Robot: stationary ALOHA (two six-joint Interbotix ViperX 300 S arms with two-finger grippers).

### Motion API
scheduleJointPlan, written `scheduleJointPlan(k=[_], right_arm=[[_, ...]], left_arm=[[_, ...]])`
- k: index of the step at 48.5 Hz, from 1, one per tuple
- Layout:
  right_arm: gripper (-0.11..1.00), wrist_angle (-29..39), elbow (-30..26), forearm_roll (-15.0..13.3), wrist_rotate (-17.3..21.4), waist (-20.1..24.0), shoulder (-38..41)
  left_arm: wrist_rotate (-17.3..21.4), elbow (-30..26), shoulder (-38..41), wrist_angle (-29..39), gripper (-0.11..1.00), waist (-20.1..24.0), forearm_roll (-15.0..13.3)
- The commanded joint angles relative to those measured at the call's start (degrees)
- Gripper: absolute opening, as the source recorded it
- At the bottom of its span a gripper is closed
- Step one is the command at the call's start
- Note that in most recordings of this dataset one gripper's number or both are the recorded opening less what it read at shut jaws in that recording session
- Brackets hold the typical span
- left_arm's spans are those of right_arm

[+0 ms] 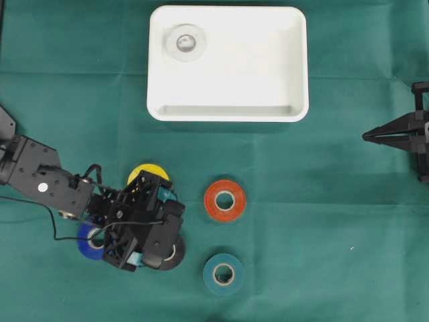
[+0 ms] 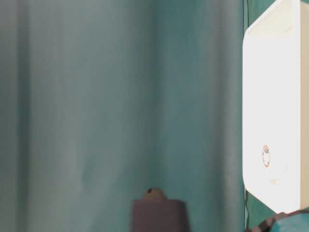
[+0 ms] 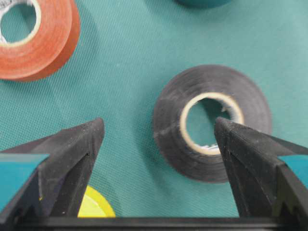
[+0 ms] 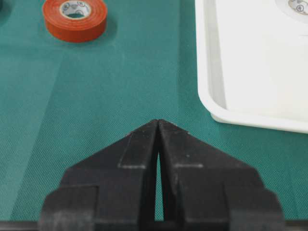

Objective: Put the tape into the white case with the left arm.
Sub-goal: 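Lower the left gripper and close it on the black tape roll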

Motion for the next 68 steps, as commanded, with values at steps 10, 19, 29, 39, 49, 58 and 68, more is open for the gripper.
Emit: scheduleJointPlan(k=[10, 19, 29, 39, 49, 58, 68], right_arm=[[-0.09, -0.62, -0.62, -0.09, 0.09, 0.0, 0.35], [-0.09, -0.62, -0.62, -0.09, 0.09, 0.0, 0.35], [-0.09, -0.62, -0.62, -0.09, 0.09, -0.09, 0.35], [-0.09, -0.62, -0.53, 0.0, 0.09, 0.0, 0.35], [-0.09, -0.62, -0.53, -0.09, 0.09, -0.09, 0.35], [-0.09, -0.62, -0.44, -0.09, 0.09, -0.09, 0.35], [-0.09, -0.62, -0.53, -0.09, 0.09, 0.0, 0.35]], left_arm=[[3.16, -1.41, 1.85, -1.23, 0.95, 0.7, 0.18], [3.43, -1.67, 2.99, -1.49, 0.95, 0.79, 0.18], [3.25, -1.85, 2.9, -1.41, 0.9, 0.88, 0.18], [3.25, -1.93, 2.99, -1.23, 0.38, 0.7, 0.18], [3.34, -2.2, 2.37, -1.05, 0.22, 0.26, 0.18], [3.16, -2.2, 0.0, -0.09, 0.22, 0.18, 0.09], [3.08, -3.34, -4.31, 5.01, 0.22, -1.41, 0.0]])
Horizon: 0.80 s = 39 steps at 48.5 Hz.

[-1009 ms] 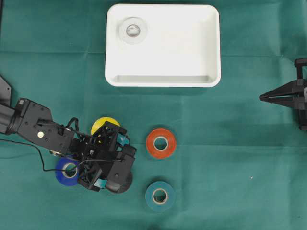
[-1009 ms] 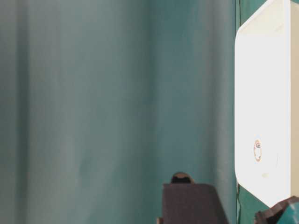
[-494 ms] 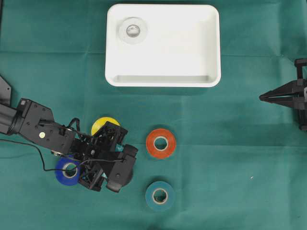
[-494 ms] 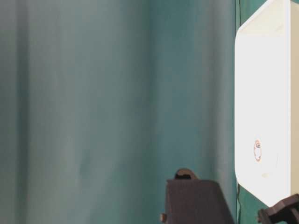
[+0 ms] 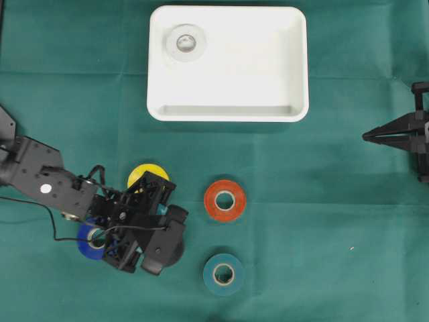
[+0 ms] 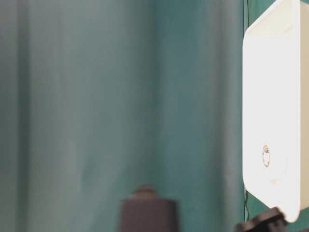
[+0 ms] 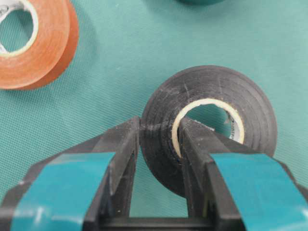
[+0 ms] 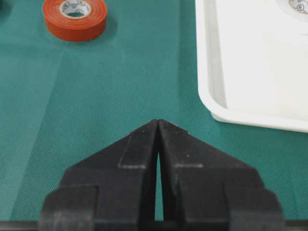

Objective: Put the tape into the white case with the left arm.
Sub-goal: 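Lower the left gripper and close it on the black tape roll, then lift the black tape roll and carry it into the white tray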

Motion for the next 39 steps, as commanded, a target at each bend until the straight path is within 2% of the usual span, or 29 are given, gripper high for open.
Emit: scheduleJointPlan(k=[1, 9, 21, 28, 39], right_arm=[[-0.09, -0.53, -0.62, -0.09, 0.09, 0.0, 0.26], [-0.09, -0.53, -0.62, -0.09, 0.09, 0.0, 0.26], [-0.09, -0.62, -0.53, -0.09, 0.09, -0.09, 0.35], [-0.09, -0.62, -0.62, -0.09, 0.09, -0.09, 0.35], [-0.09, -0.62, -0.53, -0.09, 0.09, 0.0, 0.35]], left_arm=[[-0.09, -1.93, -3.6, 2.55, 0.22, -0.79, -0.09], [0.0, -2.9, -6.94, 6.94, 0.22, -0.79, 0.0], [0.35, -2.55, -8.17, 7.38, 0.22, 1.05, 0.09], [0.53, -2.55, -8.26, 7.56, 0.22, 4.48, 0.09], [1.14, -2.99, -8.44, 7.56, 0.22, 13.1, 0.18]])
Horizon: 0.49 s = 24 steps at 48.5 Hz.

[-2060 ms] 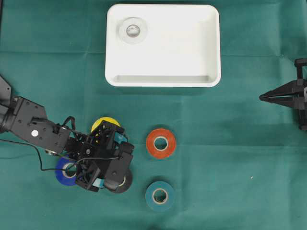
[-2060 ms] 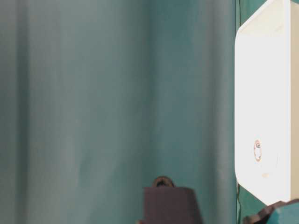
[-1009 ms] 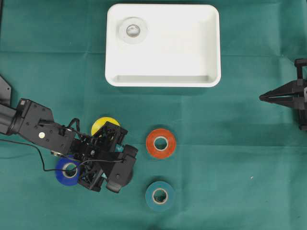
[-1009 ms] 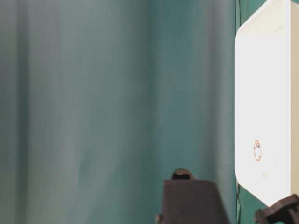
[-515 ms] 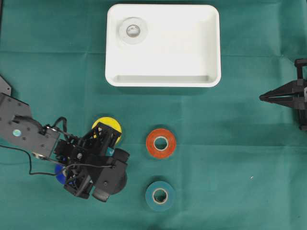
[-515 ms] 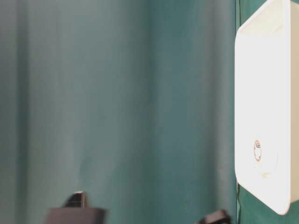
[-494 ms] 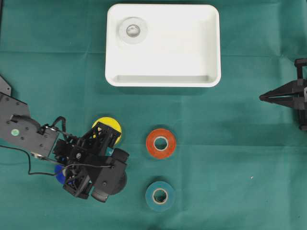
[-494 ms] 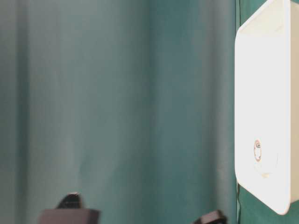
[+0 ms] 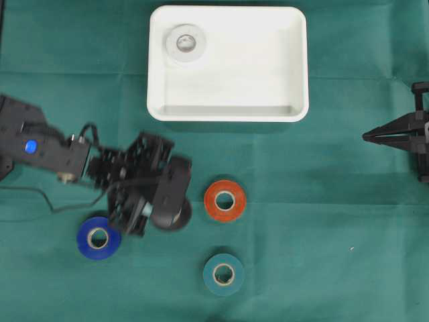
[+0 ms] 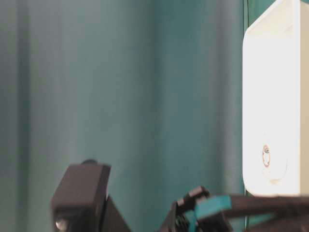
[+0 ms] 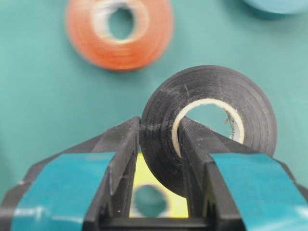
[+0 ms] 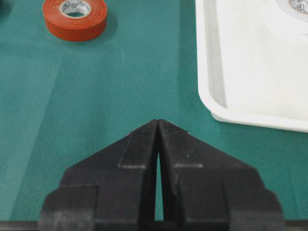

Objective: Put the tape into the white case with the left arm.
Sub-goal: 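Lift the black tape roll and carry it into the white tray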

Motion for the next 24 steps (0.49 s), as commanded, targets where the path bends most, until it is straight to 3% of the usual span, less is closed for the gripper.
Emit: scheduleJointPlan(k=[1, 10, 24], right_arm=[[-0.09, -0.62, -0.62, -0.09, 0.09, -0.09, 0.44], [-0.09, -0.7, -0.53, -0.09, 0.09, -0.09, 0.44], [-0.09, -0.7, -0.53, -0.09, 0.09, 0.0, 0.44]], left_arm=[[0.53, -1.41, -1.85, -0.26, 0.22, 3.43, 0.09], [6.33, -1.67, -1.85, -0.88, 0.22, 10.99, 0.09], [13.97, -2.29, -0.7, -3.34, 0.22, 18.46, 0.09]])
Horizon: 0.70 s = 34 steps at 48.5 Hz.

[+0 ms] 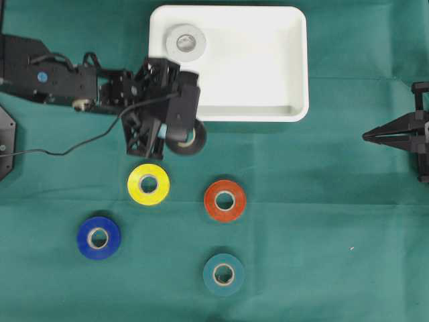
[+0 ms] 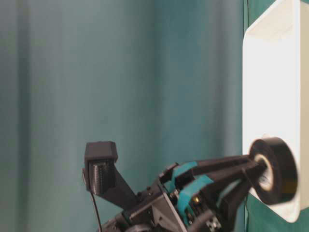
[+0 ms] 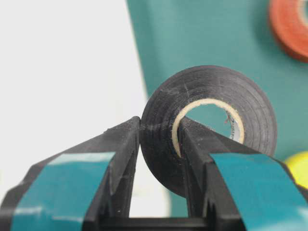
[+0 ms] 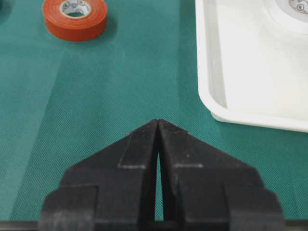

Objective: Put the tape into the white case with the left arm.
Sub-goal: 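Lift the black tape roll and carry it into the white tray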

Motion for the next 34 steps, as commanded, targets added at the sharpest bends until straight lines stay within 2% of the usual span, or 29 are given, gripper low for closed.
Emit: scheduleJointPlan(k=[1, 16, 34], right_arm=[[-0.09, -0.53, -0.53, -0.09, 0.09, 0.0, 0.44], [-0.09, -0.62, -0.53, -0.09, 0.09, -0.09, 0.44], [-0.09, -0.53, -0.53, -0.09, 0.09, 0.0, 0.44]], left_arm=[[1.23, -1.58, -0.62, -1.49, 0.22, 2.2, 0.0], [3.69, -1.67, 2.11, -5.01, 0.22, 7.56, 0.0], [3.69, -0.97, 3.69, -5.19, 0.22, 8.17, 0.0]])
